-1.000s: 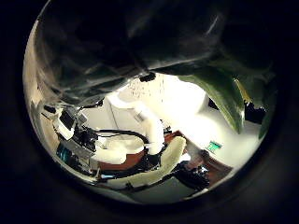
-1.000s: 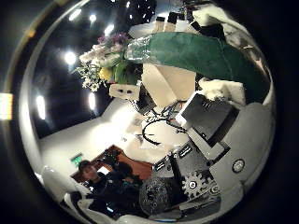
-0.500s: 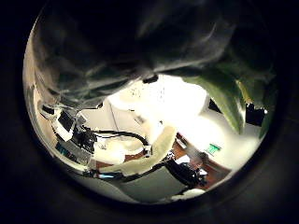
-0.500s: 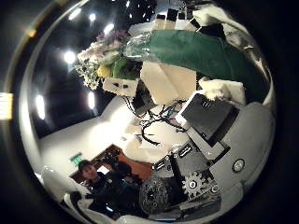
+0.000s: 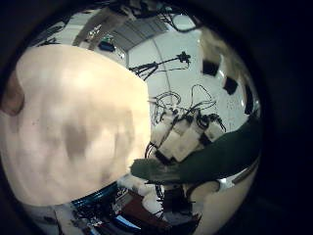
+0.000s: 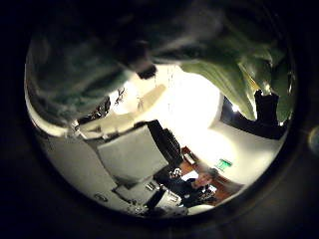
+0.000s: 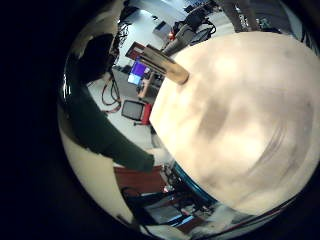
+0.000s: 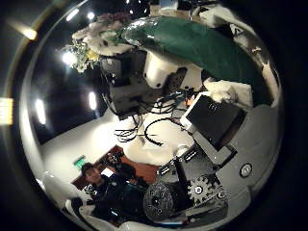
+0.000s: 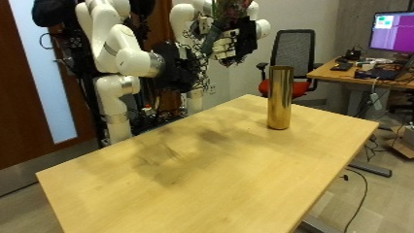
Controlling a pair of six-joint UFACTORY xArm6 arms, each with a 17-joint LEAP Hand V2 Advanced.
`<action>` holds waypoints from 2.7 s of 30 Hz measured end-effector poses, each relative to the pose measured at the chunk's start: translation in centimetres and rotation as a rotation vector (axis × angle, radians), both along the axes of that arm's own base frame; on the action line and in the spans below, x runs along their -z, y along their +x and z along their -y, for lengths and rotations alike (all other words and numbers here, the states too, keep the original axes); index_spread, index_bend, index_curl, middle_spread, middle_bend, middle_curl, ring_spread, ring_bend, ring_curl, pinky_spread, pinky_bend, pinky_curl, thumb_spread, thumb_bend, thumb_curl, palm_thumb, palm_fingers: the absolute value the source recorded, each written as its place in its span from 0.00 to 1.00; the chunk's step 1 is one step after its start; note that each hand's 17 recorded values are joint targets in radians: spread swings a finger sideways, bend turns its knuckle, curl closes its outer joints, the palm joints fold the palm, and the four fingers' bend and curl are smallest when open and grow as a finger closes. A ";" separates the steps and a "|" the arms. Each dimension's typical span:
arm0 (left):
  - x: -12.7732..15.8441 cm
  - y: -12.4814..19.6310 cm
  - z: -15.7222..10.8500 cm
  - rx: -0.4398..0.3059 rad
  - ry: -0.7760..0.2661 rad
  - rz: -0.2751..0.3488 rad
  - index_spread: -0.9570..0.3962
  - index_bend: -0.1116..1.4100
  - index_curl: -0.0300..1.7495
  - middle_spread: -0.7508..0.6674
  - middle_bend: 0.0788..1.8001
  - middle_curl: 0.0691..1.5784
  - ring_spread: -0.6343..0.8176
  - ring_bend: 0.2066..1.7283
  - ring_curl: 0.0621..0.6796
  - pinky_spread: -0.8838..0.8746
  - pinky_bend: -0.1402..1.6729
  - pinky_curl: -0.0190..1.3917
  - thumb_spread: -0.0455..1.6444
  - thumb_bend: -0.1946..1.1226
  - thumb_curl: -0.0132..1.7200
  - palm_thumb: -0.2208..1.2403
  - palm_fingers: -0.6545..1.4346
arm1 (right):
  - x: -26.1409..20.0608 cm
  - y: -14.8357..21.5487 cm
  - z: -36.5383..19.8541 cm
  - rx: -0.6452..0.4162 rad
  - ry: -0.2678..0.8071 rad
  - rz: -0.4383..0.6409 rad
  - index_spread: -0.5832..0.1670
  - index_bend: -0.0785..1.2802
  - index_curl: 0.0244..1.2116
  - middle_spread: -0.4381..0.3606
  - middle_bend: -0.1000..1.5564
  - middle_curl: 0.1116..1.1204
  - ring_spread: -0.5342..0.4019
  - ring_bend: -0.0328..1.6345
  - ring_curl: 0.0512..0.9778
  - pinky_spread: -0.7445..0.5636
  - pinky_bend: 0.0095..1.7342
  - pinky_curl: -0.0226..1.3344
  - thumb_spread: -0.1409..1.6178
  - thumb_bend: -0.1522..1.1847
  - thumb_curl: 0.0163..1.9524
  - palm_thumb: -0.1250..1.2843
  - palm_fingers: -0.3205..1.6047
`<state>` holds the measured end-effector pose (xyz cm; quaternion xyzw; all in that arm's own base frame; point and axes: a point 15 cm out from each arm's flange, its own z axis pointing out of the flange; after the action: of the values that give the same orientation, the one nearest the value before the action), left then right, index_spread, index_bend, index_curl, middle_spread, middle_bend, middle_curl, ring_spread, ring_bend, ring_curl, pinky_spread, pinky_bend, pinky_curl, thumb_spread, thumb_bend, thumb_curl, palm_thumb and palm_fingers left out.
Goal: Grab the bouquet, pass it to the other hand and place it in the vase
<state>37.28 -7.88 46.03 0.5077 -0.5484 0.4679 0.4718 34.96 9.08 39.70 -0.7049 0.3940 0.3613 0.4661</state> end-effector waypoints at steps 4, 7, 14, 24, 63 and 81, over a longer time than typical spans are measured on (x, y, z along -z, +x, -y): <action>-0.2 0.3 -0.4 -0.036 -0.077 -0.009 0.56 0.19 0.23 0.19 0.43 0.56 0.10 0.71 0.58 0.11 0.68 0.36 0.56 0.14 0.21 0.49 0.79 | 0.0 0.0 0.0 0.006 -0.003 0.004 0.48 0.87 0.76 0.37 0.87 0.72 0.37 0.88 0.69 0.33 0.61 0.79 0.13 0.10 0.45 0.90 0.75; -0.4 0.4 -0.9 -0.059 -0.103 -0.001 0.44 0.27 0.29 0.15 0.41 0.63 0.12 0.75 0.66 0.13 0.73 0.39 0.57 0.15 0.22 0.60 0.86 | -0.1 0.4 0.3 0.039 -0.023 0.021 0.48 0.86 0.76 0.36 0.86 0.72 0.36 0.87 0.68 0.33 0.62 0.79 0.19 0.09 0.45 0.87 0.75; -0.9 0.3 -1.0 -0.057 -0.101 0.031 0.29 0.37 0.44 0.11 0.48 0.69 0.14 0.78 0.71 0.14 0.72 0.38 0.47 0.15 0.29 0.81 0.85 | -0.2 0.4 0.7 0.060 -0.065 0.034 0.43 0.58 0.70 0.33 0.71 0.66 0.32 0.83 0.62 0.29 0.68 0.70 0.45 0.08 0.37 0.71 0.63; -2.6 -0.3 -1.7 -0.083 -0.083 0.143 0.19 0.33 0.64 0.12 0.53 0.69 0.14 0.79 0.74 0.15 0.69 0.38 0.17 0.13 0.43 0.91 0.83 | -0.1 0.5 1.2 0.079 -0.066 0.023 0.34 0.30 0.49 0.43 0.39 0.44 0.42 0.60 0.43 0.48 0.46 0.54 0.59 0.09 0.27 0.66 0.17; -15.8 -5.9 -17.0 -0.597 0.247 0.511 0.19 0.23 0.86 0.17 0.58 0.64 0.14 0.77 0.78 0.14 0.65 0.43 0.09 0.13 0.52 0.91 0.85 | 0.7 1.2 4.3 0.181 -0.072 -0.025 0.35 0.19 0.24 0.63 0.17 0.18 0.80 0.28 0.19 0.90 0.27 0.25 0.61 0.09 0.20 0.63 0.24; -16.3 -5.1 -23.4 -0.718 0.244 0.523 0.23 0.23 0.88 0.17 0.58 0.62 0.14 0.77 0.79 0.14 0.65 0.45 0.08 0.13 0.53 0.91 0.85 | 1.0 1.7 4.5 0.183 -0.071 -0.036 0.35 0.18 0.24 0.56 0.17 0.17 0.80 0.28 0.19 0.91 0.26 0.23 0.61 0.09 0.20 0.63 0.25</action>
<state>32.20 15.53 62.29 0.5823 -0.4895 0.6461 0.0622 36.70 4.60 38.65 -0.6755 0.4775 0.3157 0.4648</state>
